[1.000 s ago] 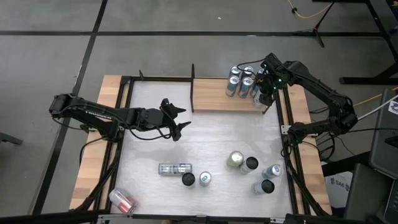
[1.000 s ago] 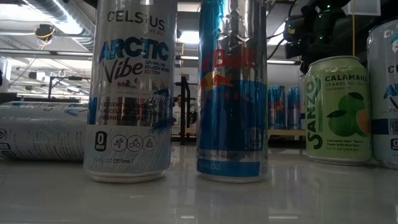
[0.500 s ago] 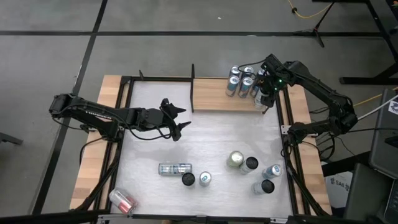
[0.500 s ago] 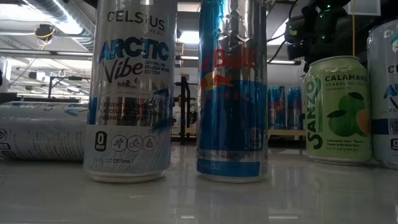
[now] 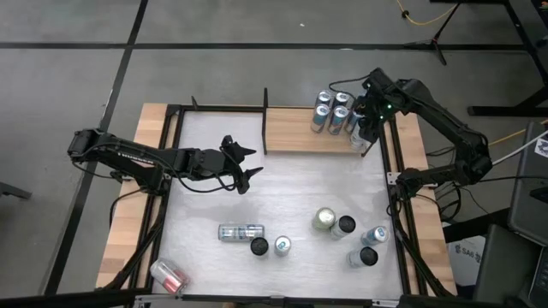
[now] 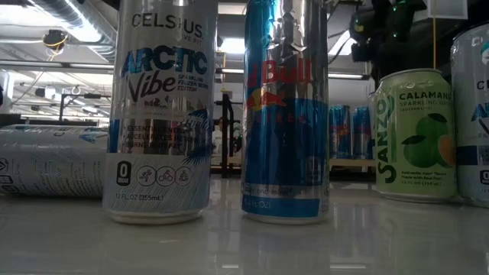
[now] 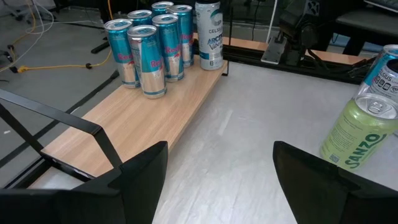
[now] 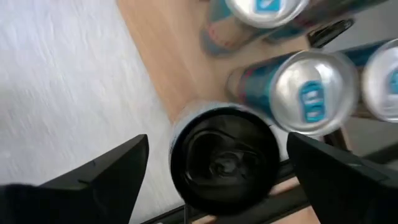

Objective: Place canned beverage on shelf
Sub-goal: Put the white-blue soda can on the shelf, then put the white-blue soda can on the shelf aligned with the other white-blue soda can

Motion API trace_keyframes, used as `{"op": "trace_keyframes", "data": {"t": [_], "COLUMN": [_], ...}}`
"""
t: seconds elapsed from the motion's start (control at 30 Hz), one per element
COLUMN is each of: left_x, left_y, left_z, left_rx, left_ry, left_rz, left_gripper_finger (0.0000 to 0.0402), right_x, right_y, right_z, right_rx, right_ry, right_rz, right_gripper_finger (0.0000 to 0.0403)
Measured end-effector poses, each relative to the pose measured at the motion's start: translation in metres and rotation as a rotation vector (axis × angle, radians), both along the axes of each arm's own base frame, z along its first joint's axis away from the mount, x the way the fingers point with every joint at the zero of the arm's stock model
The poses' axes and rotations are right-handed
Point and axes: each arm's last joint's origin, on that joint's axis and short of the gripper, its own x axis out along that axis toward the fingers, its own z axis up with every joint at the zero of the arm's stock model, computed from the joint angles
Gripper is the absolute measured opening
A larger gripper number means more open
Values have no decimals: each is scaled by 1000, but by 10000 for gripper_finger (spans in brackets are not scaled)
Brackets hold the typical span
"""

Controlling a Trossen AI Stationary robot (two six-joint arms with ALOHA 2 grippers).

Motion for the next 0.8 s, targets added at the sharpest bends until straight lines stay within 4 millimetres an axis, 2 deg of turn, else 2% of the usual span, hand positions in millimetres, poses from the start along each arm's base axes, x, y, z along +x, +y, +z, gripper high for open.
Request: {"op": "trace_keyframes", "data": {"t": [0.27, 0.43, 0.57, 0.8], "left_x": [0, 0, 0, 0], "left_y": [0, 0, 0, 0], "left_z": [0, 0, 0, 0], "left_rx": [0, 0, 0, 0], "left_ry": [0, 0, 0, -1], "left_rz": [0, 0, 0, 0], "left_gripper_finger": [283, 283, 283, 283], "right_x": [-2, 0, 9, 38], "right_y": [5, 11, 26, 65], "right_z": [34, 47, 51, 54], "right_rx": [13, 111, 184, 254], "right_ry": [-94, -257, -338, -340], "right_rz": [-64, -40, 56, 145], "right_gripper_finger": [370, 370, 370, 370]}}
